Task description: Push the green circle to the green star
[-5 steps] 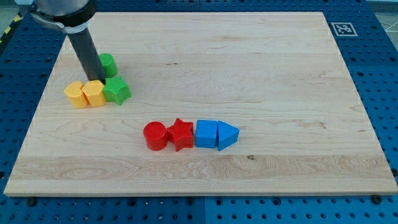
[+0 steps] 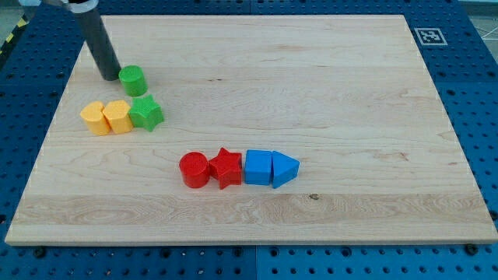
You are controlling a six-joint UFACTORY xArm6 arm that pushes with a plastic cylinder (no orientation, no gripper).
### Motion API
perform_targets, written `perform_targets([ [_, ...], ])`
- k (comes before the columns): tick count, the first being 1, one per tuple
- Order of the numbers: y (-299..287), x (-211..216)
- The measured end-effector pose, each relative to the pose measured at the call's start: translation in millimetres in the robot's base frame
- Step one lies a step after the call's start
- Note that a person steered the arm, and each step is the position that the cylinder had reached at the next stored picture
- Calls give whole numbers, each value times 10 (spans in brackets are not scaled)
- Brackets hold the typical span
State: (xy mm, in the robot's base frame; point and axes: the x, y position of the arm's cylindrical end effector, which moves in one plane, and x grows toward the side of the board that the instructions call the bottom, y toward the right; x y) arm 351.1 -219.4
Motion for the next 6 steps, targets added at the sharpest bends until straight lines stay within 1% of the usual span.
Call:
perform_targets([
  [2,731,-1],
  [3,830,-1],
  [5,226,31],
  [6,141,141],
])
